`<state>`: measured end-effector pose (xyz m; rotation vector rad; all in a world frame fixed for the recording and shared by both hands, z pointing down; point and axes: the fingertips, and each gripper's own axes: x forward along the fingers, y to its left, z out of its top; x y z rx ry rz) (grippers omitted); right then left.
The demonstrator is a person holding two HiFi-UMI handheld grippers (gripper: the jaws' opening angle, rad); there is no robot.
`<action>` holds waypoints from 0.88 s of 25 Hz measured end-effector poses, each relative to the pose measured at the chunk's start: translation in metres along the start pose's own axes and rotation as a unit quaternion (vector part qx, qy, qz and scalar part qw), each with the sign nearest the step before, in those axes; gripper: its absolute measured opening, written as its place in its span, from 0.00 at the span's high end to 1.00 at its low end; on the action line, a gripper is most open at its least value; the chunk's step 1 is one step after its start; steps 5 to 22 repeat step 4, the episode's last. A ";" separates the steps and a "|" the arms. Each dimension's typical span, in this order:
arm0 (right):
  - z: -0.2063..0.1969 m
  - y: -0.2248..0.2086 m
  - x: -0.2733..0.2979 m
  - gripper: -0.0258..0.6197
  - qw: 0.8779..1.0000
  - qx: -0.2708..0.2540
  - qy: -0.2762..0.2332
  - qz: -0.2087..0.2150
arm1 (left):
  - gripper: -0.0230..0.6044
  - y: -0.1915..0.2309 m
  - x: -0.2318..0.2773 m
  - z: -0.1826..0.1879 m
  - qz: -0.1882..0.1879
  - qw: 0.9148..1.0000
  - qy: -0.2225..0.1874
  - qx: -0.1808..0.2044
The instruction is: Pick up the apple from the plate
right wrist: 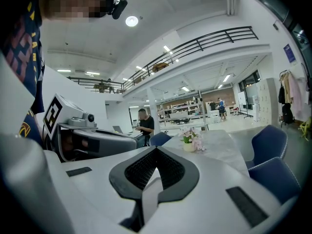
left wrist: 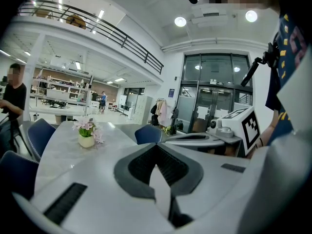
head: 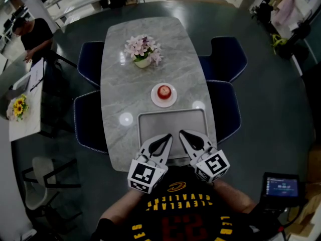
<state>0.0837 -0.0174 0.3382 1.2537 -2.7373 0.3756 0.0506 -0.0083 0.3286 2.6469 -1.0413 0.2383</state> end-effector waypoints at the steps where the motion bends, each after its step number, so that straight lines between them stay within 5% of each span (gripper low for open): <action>1: 0.000 0.000 0.000 0.95 1.000 -0.001 -0.001 0.000 | 0.96 0.001 0.000 0.000 0.001 1.000 0.000 -0.001; 22: 0.000 0.000 0.002 0.95 1.000 -0.009 -0.008 0.001 | 0.96 0.003 -0.002 0.000 0.002 1.000 0.001 -0.002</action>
